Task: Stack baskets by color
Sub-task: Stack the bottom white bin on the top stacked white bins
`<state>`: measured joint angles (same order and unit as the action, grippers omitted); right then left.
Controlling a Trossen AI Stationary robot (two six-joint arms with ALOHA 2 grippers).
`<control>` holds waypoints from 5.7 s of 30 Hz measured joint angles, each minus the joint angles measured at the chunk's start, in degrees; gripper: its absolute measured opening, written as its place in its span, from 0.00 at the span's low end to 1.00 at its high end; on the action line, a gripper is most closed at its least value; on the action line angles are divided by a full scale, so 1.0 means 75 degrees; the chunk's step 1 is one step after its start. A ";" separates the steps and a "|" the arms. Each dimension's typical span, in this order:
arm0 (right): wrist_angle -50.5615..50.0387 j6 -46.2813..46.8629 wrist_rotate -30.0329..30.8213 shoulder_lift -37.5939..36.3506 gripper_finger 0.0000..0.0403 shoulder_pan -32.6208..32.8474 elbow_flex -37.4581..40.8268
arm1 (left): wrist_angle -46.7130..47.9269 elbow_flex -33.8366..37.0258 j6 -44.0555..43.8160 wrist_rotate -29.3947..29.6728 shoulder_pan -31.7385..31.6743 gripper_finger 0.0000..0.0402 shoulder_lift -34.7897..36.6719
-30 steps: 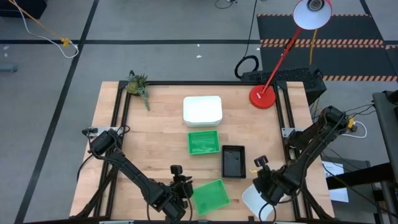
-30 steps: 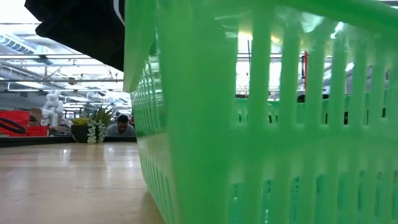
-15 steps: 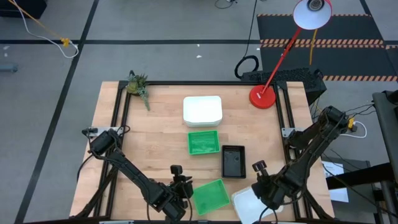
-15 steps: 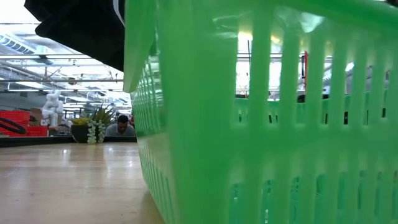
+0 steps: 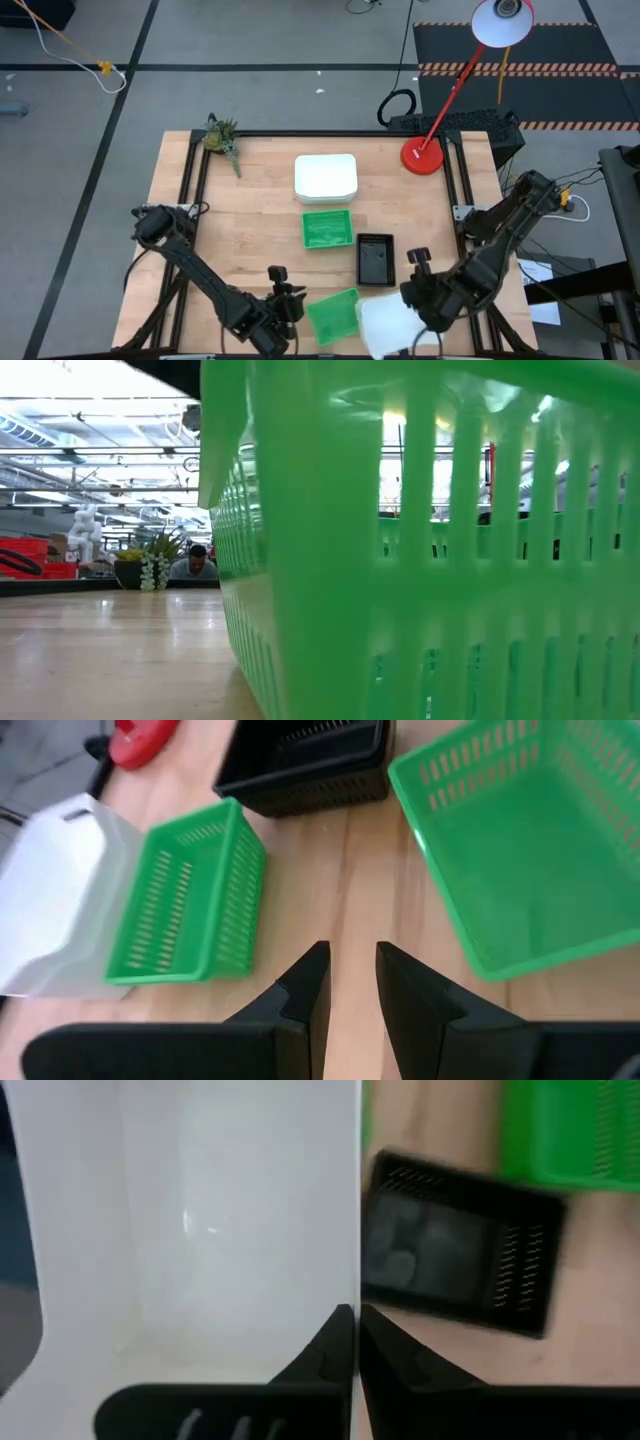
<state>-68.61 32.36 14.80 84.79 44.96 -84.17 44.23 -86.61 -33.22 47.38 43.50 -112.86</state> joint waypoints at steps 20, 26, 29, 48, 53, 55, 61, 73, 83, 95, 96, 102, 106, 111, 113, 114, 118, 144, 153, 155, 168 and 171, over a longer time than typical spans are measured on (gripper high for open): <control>-0.0342 -0.3250 -0.0602 0.0000 0.00 -0.4180 -0.2495 | 0.2007 0.1039 -0.2393 0.0514 0.0422 0.21 0.0312; -0.0133 -0.4790 -0.0590 0.0151 0.00 -0.5755 -0.2987 | 0.2420 0.1217 -0.2841 0.0475 0.0361 0.21 0.0312; 0.0340 -0.5732 -0.0592 0.0271 0.00 -0.6467 -0.3018 | 0.2702 0.1336 -0.3084 0.0479 0.0294 0.21 0.0476; 0.1576 -0.8639 -0.2087 0.2369 0.00 -0.9495 -0.3017 | 0.0191 0.4303 -0.1927 0.0522 -0.0740 0.21 0.3673; 0.1667 -0.8770 -0.2418 0.2584 0.00 -0.9723 -0.3017 | 0.0039 0.4441 -0.1557 0.0486 -0.0975 0.21 0.3710; 0.1709 -0.8811 -0.2522 0.2680 0.00 -0.9798 -0.3017 | 0.0014 0.4441 -0.1447 0.0473 -0.1096 0.21 0.3710; 0.1881 -0.8813 -0.3012 0.2690 0.00 -0.9907 -0.2872 | -0.0300 0.4438 -0.1023 0.0206 -0.1337 0.21 0.3710; 0.1841 -0.8726 -0.3392 0.2699 0.00 -0.9909 -0.2418 | -0.0331 0.4438 -0.0926 0.0081 -0.1546 0.21 0.3710; 0.2342 -0.8805 -0.3391 0.2699 0.03 -0.9915 -0.1816 | -0.0332 0.4438 -0.0895 0.0075 -0.1546 0.21 0.3710; 0.2377 -0.8866 -0.3379 0.2699 0.04 -0.9915 -0.1753 | -0.0332 0.4436 -0.0903 0.0069 -0.1546 0.21 0.3707; 0.2373 -0.8866 -0.3376 0.2699 0.04 -0.9915 -0.1753 | -0.0332 0.4436 -0.0906 0.0069 -0.1546 0.21 0.3707; 0.2296 -0.8863 -0.3365 0.2681 0.04 -0.9915 -0.1753 | -0.0329 0.4436 -0.0927 0.0069 -0.1541 0.21 0.3707; 0.2301 -0.8834 -0.3365 0.2672 0.02 -0.9933 -0.1753 | -0.0329 0.4436 -0.0932 0.0069 -0.1541 0.21 0.3707; 0.2315 -0.8810 -0.3371 0.2672 0.01 -0.9984 -0.1753 | -0.0329 0.4436 -0.0979 0.0069 -0.1541 0.21 0.3707; 0.2315 -0.8807 -0.3368 0.2672 0.01 -1.0015 -0.1753 | -0.0326 0.4436 -0.0993 0.0069 -0.1541 0.21 0.3707; 0.2315 -0.8810 -0.3371 0.2672 0.01 -1.0034 -0.1753 | -0.0326 0.4436 -0.0999 0.0069 -0.1541 0.21 0.3707; 0.2312 -0.8807 -0.3387 0.2672 0.01 -1.0110 -0.1753 | -0.0326 0.4436 -0.1008 0.0069 -0.1541 0.21 0.3707; 0.2218 -0.8589 -0.3379 0.2672 0.03 -1.0236 -0.1753 | -0.0323 0.4436 -0.1037 0.0069 -0.1541 0.21 0.3707; 0.2252 -0.8592 -0.3382 0.2669 0.20 -1.0231 -0.1753 | -0.0326 0.4436 -0.1072 0.0069 -0.1541 0.21 0.3707; 0.2251 -0.8586 -0.3382 0.2669 0.23 -1.0206 -0.1753 | -0.0326 0.4436 -0.1073 0.0066 -0.1541 0.21 0.3707; 0.1701 -0.7128 -0.3388 0.1468 0.27 -0.9098 -0.1679 | -0.0884 0.4236 0.1695 0.0376 -0.2731 0.21 0.3944; 0.1966 -0.6607 -0.3387 0.0635 0.27 -0.8612 -0.1108 | -0.2134 0.4103 0.4002 -0.0367 -0.3335 0.21 0.4177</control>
<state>-53.86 -17.19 -10.60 89.55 -19.64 -92.49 28.22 -55.83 -3.20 44.63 18.49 -81.53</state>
